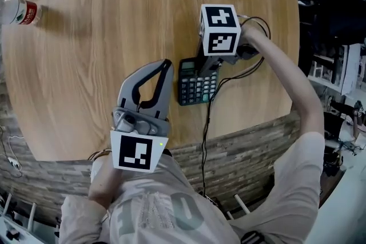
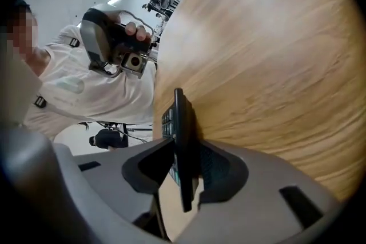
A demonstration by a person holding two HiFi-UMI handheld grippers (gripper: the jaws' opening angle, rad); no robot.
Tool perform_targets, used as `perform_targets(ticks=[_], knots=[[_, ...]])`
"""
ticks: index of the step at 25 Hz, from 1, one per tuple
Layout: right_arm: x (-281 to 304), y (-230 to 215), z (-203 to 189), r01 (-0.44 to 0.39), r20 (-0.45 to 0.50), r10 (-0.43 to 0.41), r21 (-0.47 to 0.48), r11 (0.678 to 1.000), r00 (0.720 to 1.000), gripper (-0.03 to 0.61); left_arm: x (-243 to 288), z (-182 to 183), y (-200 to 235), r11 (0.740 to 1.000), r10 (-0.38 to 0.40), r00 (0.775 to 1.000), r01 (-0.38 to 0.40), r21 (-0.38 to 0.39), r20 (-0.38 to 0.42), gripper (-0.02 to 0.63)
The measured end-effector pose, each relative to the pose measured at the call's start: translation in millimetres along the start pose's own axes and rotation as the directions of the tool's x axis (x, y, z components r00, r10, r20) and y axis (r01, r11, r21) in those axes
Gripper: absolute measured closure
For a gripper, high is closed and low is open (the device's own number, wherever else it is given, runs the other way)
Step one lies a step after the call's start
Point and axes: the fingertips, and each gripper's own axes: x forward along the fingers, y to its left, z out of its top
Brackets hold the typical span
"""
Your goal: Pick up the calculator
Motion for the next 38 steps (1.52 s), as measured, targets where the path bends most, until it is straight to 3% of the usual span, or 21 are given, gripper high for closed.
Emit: perform_targets(ticks=[12,20,23,25,26,27,29,31,33,35,38], knots=[[1,-2,-1,0.073,-0.083,-0.075,-0.031,0.997,0.994,0.455,-5,5,10,1.0,0.016,1.0,-0.016,0.016,0.017,0.604],[-3,0,-2,0.133,-0.057,-0.133,-0.009,0.991,0.989,0.46,-19,21,28,0.997,0.062,0.996,-0.064,0.034,0.06,0.604],[-15,4,-4,0.194,0.048,-0.196,0.04,0.98,0.979,0.46,-23,28,29,0.997,0.07,0.995,-0.072,0.028,0.066,0.604],[-35,7,4,0.253,0.229,-0.267,0.09,0.963,0.936,0.461,-27,36,29,0.996,0.073,0.994,-0.076,0.04,0.081,0.604],[-48,7,10,0.293,0.334,-0.318,0.123,0.948,0.887,0.462,-29,40,30,0.996,0.074,0.993,-0.079,0.044,0.092,0.604],[-63,7,16,0.337,0.434,-0.375,0.163,0.927,0.819,0.462,-31,44,31,0.996,0.077,0.992,-0.082,0.045,0.103,0.604],[-93,9,25,0.413,0.596,-0.483,0.262,0.872,0.641,0.462,-37,50,34,0.995,0.084,0.989,-0.089,0.036,0.125,0.604],[-124,17,30,0.444,0.703,-0.563,0.377,0.813,0.434,0.462,-44,57,35,0.995,0.091,0.985,-0.096,0.027,0.147,0.604],[-153,34,30,0.439,0.754,-0.62,0.491,0.752,0.219,0.462,-52,65,34,0.995,0.097,0.981,-0.102,0.018,0.167,0.604],[-175,59,28,0.425,0.758,-0.652,0.583,0.693,0.024,0.462,-62,75,33,0.994,0.103,0.975,-0.108,0.017,0.195,0.604],[-190,107,30,0.391,0.728,-0.652,0.675,0.626,-0.213,0.462,-75,90,34,0.992,0.111,0.966,-0.121,0.027,0.234,0.604]])
